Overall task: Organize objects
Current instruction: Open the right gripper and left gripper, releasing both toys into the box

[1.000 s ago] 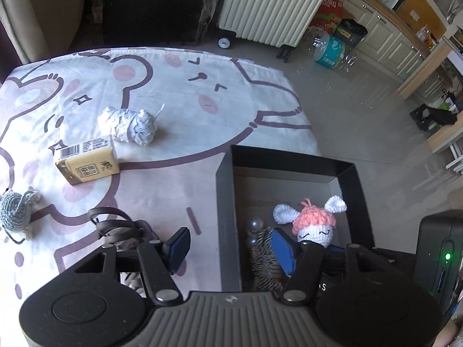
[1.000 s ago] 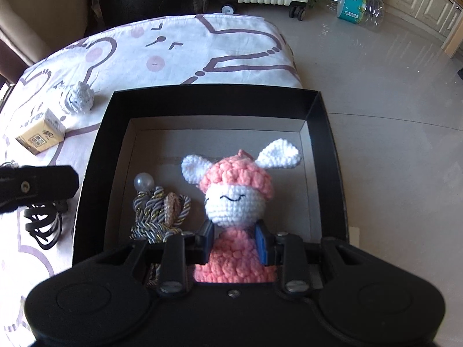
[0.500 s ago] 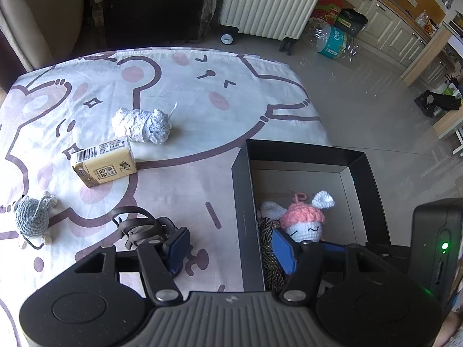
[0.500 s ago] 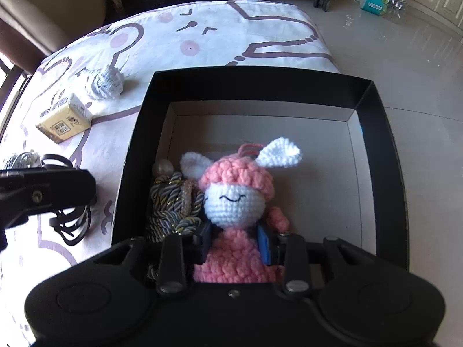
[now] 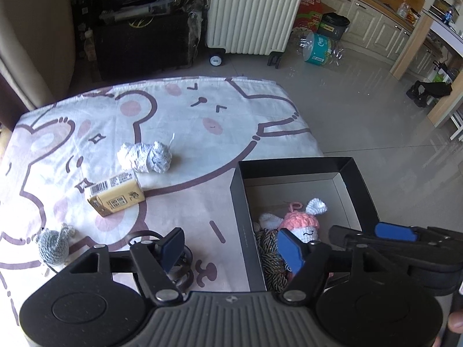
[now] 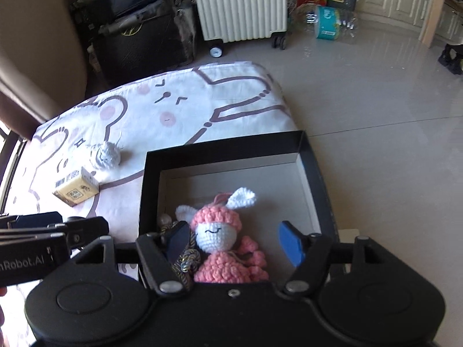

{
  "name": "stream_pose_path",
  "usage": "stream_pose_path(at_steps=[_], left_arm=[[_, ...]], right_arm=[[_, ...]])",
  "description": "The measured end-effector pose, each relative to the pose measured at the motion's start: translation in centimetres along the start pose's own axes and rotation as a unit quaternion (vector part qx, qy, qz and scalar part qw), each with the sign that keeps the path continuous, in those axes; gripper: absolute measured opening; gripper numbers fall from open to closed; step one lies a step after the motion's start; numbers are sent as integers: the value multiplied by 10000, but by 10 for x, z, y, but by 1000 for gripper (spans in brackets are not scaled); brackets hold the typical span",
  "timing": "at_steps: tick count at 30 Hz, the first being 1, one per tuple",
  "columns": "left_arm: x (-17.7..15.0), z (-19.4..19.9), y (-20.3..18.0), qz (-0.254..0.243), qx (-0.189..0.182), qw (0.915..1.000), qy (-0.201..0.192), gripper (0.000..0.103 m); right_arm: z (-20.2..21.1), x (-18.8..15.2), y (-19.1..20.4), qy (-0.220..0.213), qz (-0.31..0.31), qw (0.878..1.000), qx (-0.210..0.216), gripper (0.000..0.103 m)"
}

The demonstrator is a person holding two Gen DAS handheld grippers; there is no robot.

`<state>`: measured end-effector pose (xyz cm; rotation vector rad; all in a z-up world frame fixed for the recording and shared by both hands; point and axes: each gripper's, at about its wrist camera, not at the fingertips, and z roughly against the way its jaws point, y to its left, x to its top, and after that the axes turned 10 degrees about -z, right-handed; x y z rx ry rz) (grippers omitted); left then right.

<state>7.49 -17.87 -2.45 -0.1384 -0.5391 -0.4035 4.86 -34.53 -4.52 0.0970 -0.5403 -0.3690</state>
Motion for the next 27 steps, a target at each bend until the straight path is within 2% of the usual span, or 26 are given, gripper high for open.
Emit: stream_pose_path(at_steps=[2,7,11,15,18,21,22,27], left_arm=[[-1,6,-1,-102,47,9999,-67,75],[-3,17,0,-237,192,9994,-169,79],[-5,19,3,-249,286,9992,-151,85],[-8,20,5,-280,417,9986,-137,90],[-9,20,8,-276,510,9982,-131,97],[-11,20,11,-281,607,9977,-137,100],[-12,20,12,-288,649,9974,-132,101],[-15,17,18,-312,759,9966,-84,103]], right_arm=[[9,0,2,-70,-15,9998,-169,70],[30,-5,-6,-306,-208,9992,-124,70],[38,-11,-8,-409,-269,9982,-351,72],[46,-16,-12,-530,-343,9973,-366,76],[51,-20,-13,-643,-363,9964,-413,80],[56,-23,-14,-782,-392,9951,-464,89],[56,-25,-14,-823,-392,9946,-503,93],[59,-30,-17,-982,-446,9924,-598,101]])
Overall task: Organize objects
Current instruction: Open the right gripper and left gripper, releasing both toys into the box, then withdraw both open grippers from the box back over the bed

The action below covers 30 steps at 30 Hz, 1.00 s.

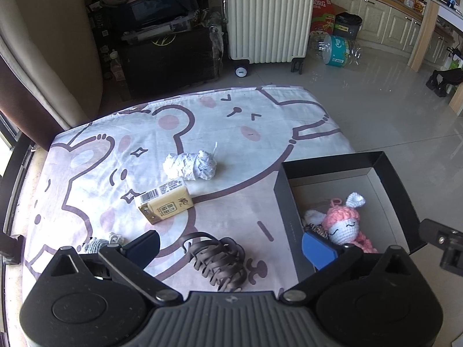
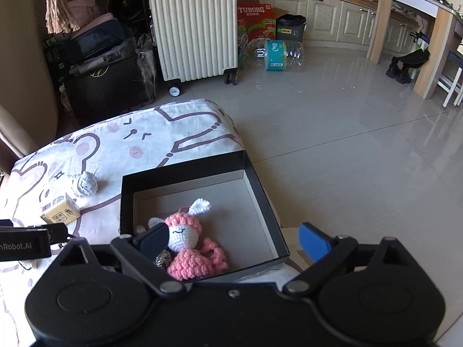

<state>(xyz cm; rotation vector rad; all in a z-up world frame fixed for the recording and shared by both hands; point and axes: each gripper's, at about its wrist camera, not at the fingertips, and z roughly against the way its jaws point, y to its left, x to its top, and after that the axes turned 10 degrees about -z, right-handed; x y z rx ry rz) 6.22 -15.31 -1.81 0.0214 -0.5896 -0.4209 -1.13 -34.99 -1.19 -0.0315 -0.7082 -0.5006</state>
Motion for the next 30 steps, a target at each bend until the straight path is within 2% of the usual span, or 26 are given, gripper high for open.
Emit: stream_pose_path(at_steps=[12,19,30], left_arm=[[-5,-6,6,-72,51,10000,24,103],[-8,-9,6,-140,-58,9998,-96,103],[-10,-8,19,-12,-10,9999,-170,103]], right_arm=[[-5,-7,-6,-185,57,9994,-303,103],[-8,-10,-10,-133,-38,9997,-203,103],[-12,-12,-8,-207,-39,9994,-289,103]])
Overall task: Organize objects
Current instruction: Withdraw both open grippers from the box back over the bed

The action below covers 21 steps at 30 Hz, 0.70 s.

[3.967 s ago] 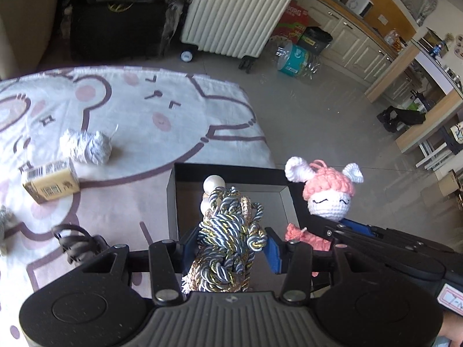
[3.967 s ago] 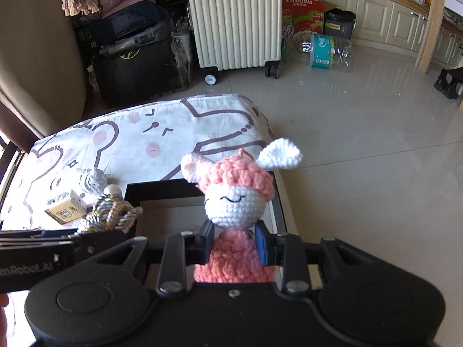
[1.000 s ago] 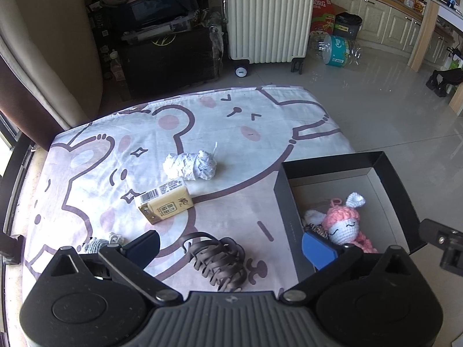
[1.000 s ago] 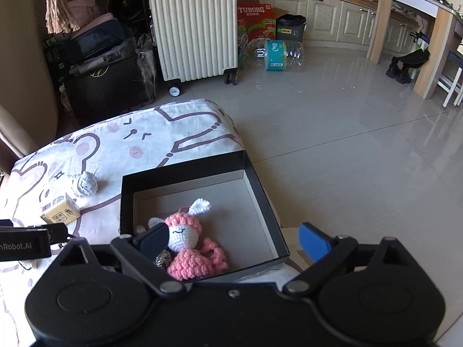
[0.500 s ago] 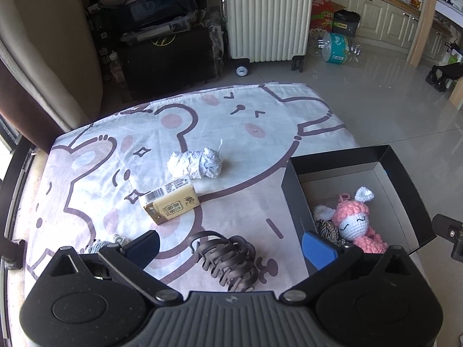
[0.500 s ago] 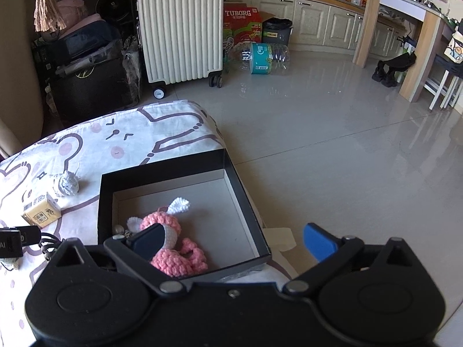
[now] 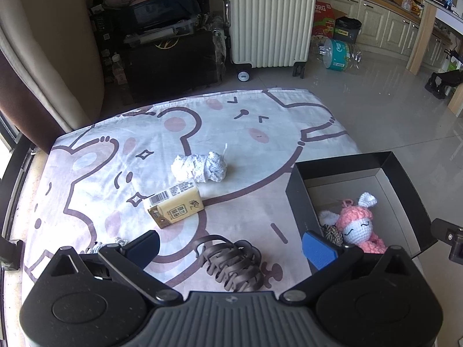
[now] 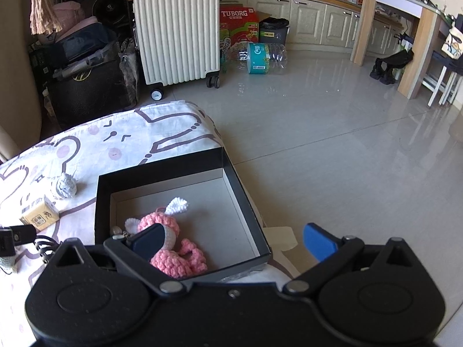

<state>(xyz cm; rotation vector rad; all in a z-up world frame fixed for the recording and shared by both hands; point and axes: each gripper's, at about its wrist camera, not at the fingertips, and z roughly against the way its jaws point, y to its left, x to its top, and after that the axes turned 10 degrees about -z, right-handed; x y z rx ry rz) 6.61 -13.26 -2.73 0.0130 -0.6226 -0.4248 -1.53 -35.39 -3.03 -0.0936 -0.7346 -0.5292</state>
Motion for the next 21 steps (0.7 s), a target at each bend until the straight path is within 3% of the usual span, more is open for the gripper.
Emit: stream_pose_path(at_steps=[21], left_arm=[[-27,10,69,558,385,9976,139,103]], right_arm=[[1,-8,64,114,545,9974,458,103]])
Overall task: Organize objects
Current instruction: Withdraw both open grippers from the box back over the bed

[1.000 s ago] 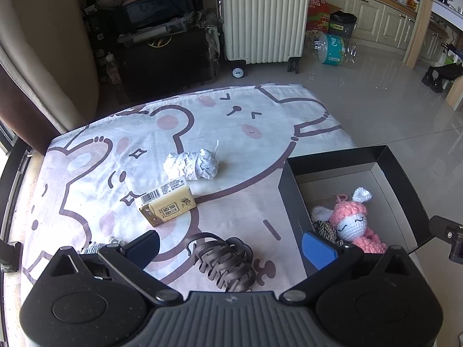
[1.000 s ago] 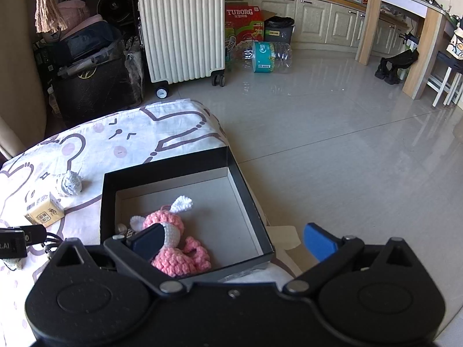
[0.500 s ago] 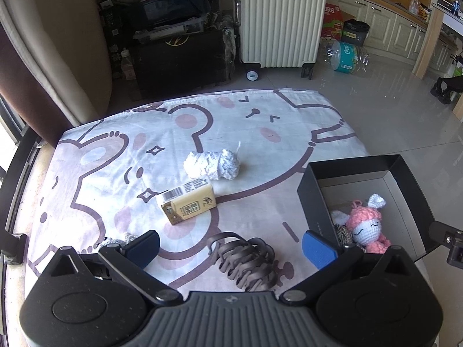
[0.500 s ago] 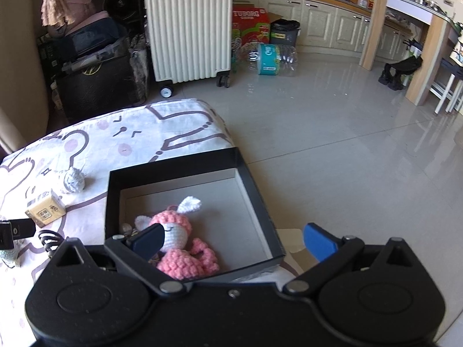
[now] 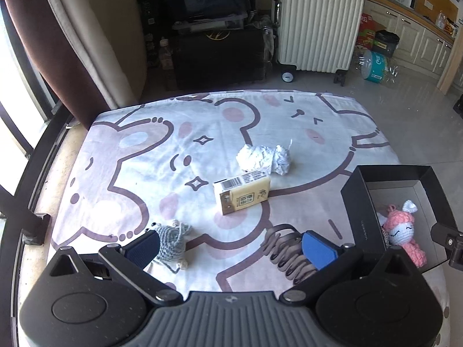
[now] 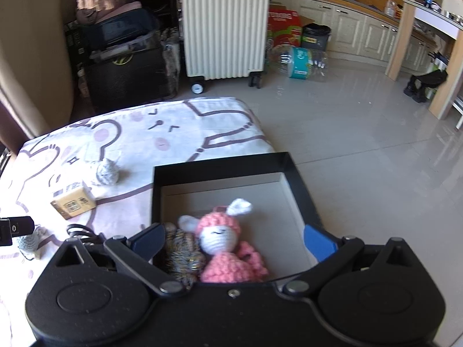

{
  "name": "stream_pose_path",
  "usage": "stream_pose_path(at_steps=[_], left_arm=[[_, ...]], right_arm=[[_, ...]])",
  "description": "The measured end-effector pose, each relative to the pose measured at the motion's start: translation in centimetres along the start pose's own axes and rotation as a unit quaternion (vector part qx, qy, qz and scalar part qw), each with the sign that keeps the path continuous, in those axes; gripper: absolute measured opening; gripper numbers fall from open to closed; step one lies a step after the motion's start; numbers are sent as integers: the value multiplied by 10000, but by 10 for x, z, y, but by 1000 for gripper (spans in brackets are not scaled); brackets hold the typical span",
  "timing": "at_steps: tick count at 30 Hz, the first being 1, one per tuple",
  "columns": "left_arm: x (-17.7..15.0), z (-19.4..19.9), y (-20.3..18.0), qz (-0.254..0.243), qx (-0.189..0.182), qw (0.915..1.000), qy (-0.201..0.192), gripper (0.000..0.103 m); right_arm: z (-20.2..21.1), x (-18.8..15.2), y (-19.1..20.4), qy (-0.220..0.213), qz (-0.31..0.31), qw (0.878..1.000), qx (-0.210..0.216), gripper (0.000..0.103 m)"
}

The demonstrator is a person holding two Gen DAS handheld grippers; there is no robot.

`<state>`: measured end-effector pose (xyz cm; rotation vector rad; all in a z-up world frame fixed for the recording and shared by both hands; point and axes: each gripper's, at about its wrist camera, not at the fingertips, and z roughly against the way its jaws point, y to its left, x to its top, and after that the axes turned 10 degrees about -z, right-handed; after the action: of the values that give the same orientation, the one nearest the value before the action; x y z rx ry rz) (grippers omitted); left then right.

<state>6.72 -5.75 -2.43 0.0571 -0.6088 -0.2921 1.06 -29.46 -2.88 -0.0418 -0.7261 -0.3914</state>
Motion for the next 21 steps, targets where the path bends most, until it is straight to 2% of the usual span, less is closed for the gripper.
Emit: stream_pose_path(at_steps=[21], left_arm=[[-26,12,67,473,396,9979,181,103]], right_arm=[[0,-14,81,171,705,9956,600,103]])
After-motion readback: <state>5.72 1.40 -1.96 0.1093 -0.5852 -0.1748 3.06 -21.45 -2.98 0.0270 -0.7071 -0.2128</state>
